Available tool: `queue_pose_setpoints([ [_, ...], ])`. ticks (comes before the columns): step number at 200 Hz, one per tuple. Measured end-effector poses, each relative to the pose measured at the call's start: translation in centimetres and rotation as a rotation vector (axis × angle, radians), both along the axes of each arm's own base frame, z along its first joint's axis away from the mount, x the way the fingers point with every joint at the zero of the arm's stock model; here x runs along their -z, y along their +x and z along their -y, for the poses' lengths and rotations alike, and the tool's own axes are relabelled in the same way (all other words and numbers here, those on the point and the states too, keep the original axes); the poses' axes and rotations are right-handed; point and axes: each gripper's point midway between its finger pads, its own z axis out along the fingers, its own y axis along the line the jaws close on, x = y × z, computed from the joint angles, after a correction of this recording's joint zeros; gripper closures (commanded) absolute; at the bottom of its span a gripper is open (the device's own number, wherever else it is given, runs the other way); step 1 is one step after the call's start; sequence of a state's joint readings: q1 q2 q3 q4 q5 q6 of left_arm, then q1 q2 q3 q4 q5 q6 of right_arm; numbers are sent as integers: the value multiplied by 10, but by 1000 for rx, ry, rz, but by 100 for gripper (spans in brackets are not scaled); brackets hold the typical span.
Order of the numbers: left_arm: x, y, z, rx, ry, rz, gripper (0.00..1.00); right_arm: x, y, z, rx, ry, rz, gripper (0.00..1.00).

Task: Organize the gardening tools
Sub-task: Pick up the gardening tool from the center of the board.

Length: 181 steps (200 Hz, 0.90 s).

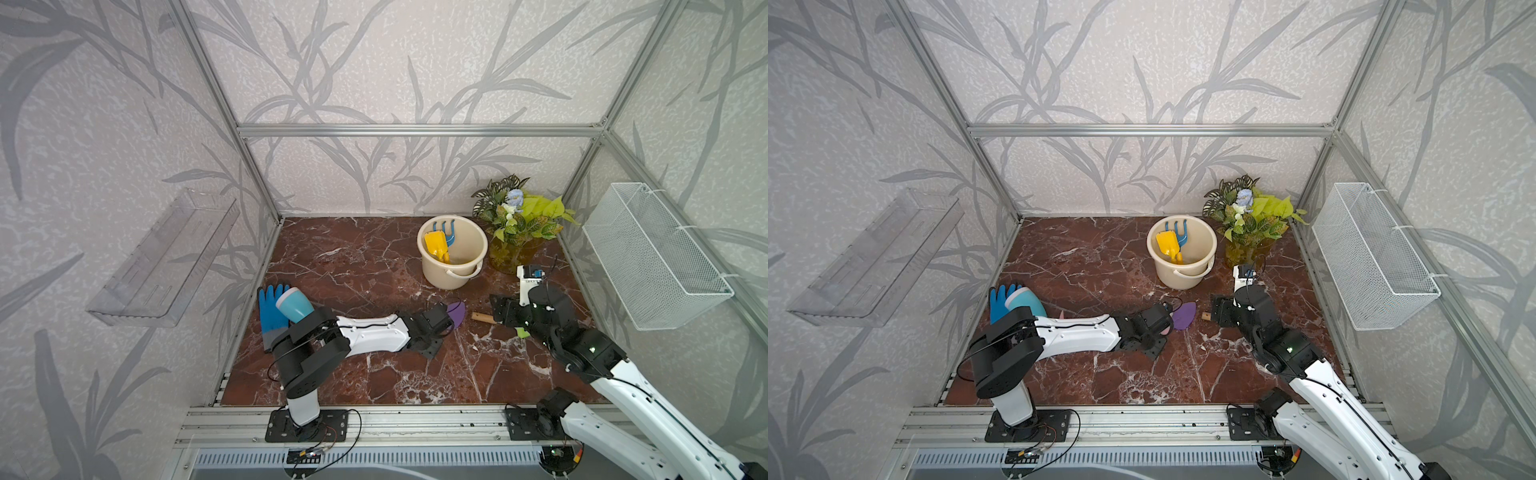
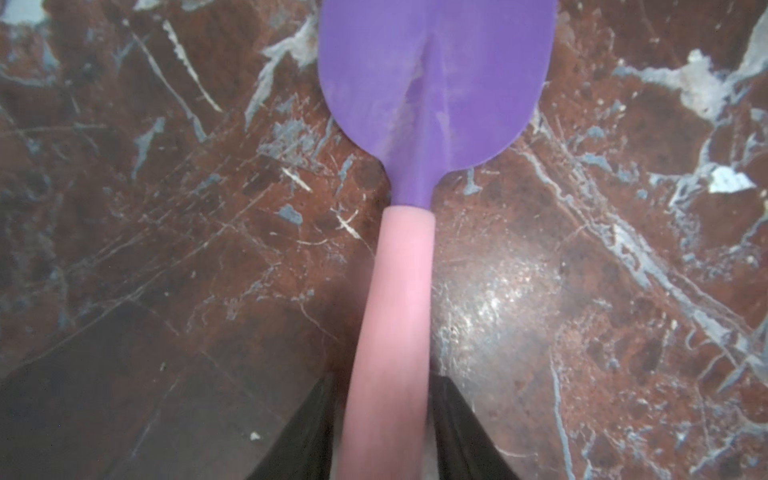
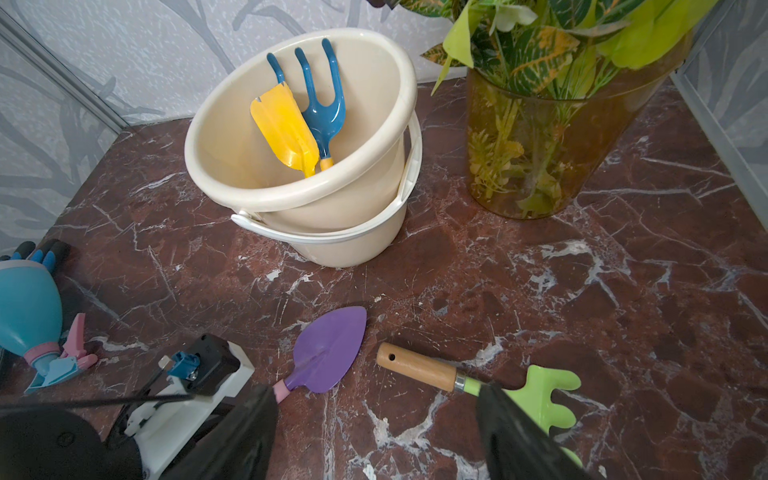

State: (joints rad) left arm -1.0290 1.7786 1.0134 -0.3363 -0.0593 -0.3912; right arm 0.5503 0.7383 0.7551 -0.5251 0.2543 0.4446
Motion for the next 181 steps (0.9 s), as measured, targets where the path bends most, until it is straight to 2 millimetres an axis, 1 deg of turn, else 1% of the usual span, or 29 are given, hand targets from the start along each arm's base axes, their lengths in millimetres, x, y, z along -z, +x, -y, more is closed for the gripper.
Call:
queue_pose_setpoints([
  [43, -2, -3, 2, 25, 4, 9, 94, -1, 0, 3, 18, 5, 5, 21],
  [59, -6, -3, 3, 34, 4, 24, 100, -1, 0, 3, 20, 9, 4, 21],
  [77, -22, -3, 4, 43, -18, 55, 100, -1, 1, 3, 24, 15, 1, 20],
  [84, -31, -2, 6, 47, -36, 74, 100, 0, 1, 3, 24, 21, -5, 19],
  [104, -62, -1, 9, 60, -109, 137, 100, 5, 4, 1, 19, 47, -36, 18],
  [121, -81, -6, 9, 74, -177, 180, 100, 10, 11, -1, 12, 83, -85, 18],
  [133, -90, -10, 10, 88, -213, 202, 100, 11, 16, -5, 2, 116, -113, 18],
  [152, -100, -18, 12, 111, -252, 230, 100, 5, 23, -17, -34, 165, -128, 18],
  [173, -110, -21, 15, 124, -285, 266, 100, -4, 27, -32, -86, 215, -131, 18],
  [181, -115, -20, 15, 125, -297, 281, 100, -7, 28, -37, -106, 232, -133, 21],
])
